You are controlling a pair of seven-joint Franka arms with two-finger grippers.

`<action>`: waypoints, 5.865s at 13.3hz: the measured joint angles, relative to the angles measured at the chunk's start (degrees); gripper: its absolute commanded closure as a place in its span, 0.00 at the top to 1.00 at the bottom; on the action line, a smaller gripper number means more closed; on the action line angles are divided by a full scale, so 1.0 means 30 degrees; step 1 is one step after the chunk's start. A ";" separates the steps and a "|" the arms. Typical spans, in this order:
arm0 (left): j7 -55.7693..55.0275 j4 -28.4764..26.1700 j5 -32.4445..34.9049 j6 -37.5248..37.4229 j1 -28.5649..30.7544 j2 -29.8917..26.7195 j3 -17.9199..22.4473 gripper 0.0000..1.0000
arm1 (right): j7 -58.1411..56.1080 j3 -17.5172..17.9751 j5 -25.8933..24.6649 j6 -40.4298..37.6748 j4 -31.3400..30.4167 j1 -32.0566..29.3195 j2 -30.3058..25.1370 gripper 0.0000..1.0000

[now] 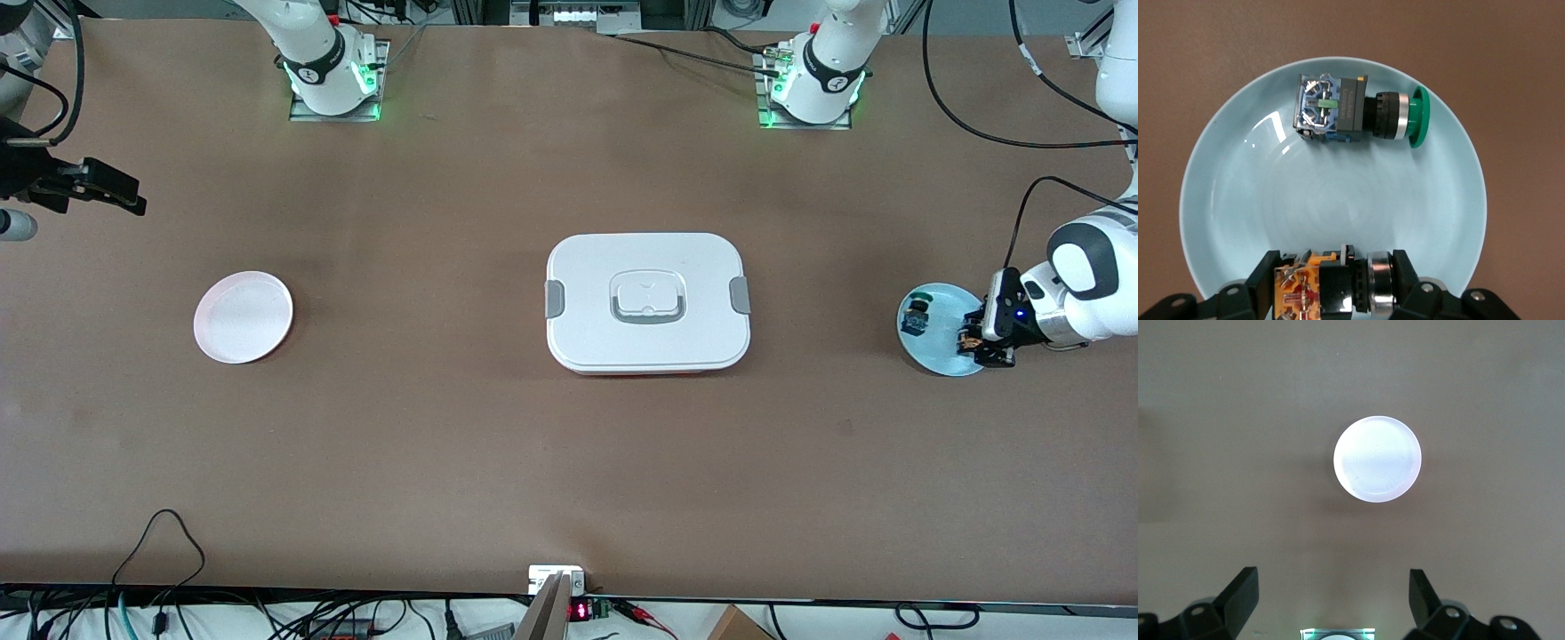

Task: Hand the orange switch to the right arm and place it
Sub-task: 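Grasp the orange-board switch with the left gripper, then carry the switch over the box toward the right gripper, then grasp the switch with the right gripper from the left gripper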

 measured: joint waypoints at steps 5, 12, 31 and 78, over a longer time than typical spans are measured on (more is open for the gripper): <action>0.0046 0.3256 -0.2640 -0.7421 0.0048 -0.0137 -0.0970 0.00 | -0.0001 0.0159 0.0011 0.0422 0.0000 0.0044 0.0496 1.00; -0.0200 0.4425 -1.2579 -1.3951 -0.0364 0.0577 -0.2042 0.00 | -0.0105 0.0125 0.0535 0.0847 0.0000 0.0044 0.0763 1.00; -0.6349 0.6230 -3.4457 0.1233 -1.1671 -0.1334 -1.0342 0.00 | -0.0233 0.0235 1.8600 -0.1197 -0.0328 0.0198 0.2625 1.00; -0.9426 1.0318 -3.4665 1.0140 -1.7613 -0.0527 -1.0026 1.00 | 0.4305 0.0190 2.9897 -0.2089 -0.2536 0.2322 0.3965 0.06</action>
